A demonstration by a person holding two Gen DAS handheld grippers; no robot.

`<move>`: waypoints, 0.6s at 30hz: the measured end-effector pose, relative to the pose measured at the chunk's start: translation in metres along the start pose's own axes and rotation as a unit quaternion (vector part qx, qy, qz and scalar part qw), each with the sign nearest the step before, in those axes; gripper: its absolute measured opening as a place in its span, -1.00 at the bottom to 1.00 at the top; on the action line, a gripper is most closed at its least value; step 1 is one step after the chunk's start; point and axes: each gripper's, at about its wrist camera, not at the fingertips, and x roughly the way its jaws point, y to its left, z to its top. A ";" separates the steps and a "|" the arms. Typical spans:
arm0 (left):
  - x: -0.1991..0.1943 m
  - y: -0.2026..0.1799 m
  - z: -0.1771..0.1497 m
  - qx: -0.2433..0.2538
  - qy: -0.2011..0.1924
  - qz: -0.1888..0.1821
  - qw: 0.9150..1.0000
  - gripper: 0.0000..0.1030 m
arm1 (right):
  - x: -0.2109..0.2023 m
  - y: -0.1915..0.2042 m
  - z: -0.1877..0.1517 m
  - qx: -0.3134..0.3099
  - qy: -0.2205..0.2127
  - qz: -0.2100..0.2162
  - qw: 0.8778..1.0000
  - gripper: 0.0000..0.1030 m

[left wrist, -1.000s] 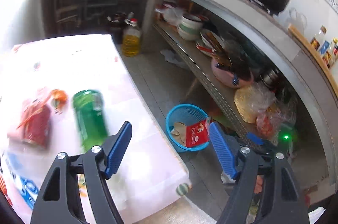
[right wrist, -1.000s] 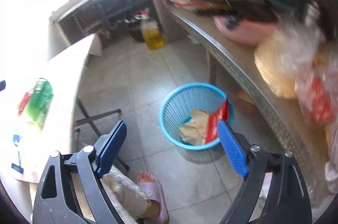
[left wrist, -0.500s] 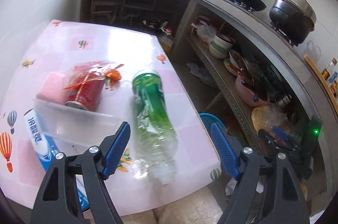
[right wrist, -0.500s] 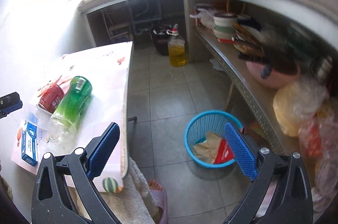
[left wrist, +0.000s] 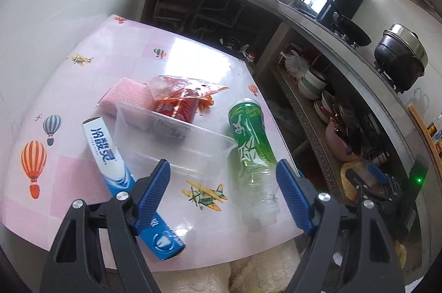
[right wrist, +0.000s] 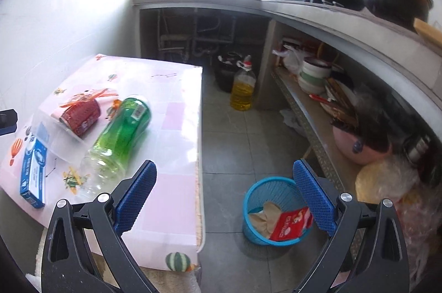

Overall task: Collect trash
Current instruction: 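Move both grippers back over the table toward the remaining trash, then grasp the blue toothpaste box with the left gripper while the right gripper grasps the green bottle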

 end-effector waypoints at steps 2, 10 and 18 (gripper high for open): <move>-0.006 0.013 -0.004 -0.010 -0.004 0.008 1.000 0.49 | 0.001 0.007 0.002 -0.009 -0.002 0.019 1.000 0.85; -0.012 0.048 -0.016 -0.049 -0.006 0.017 0.999 0.50 | 0.007 0.023 0.008 -0.007 0.021 0.074 0.997 0.85; 0.002 0.062 -0.024 -0.066 -0.001 0.029 0.997 0.50 | 0.015 0.037 0.007 0.012 0.056 0.129 0.990 0.85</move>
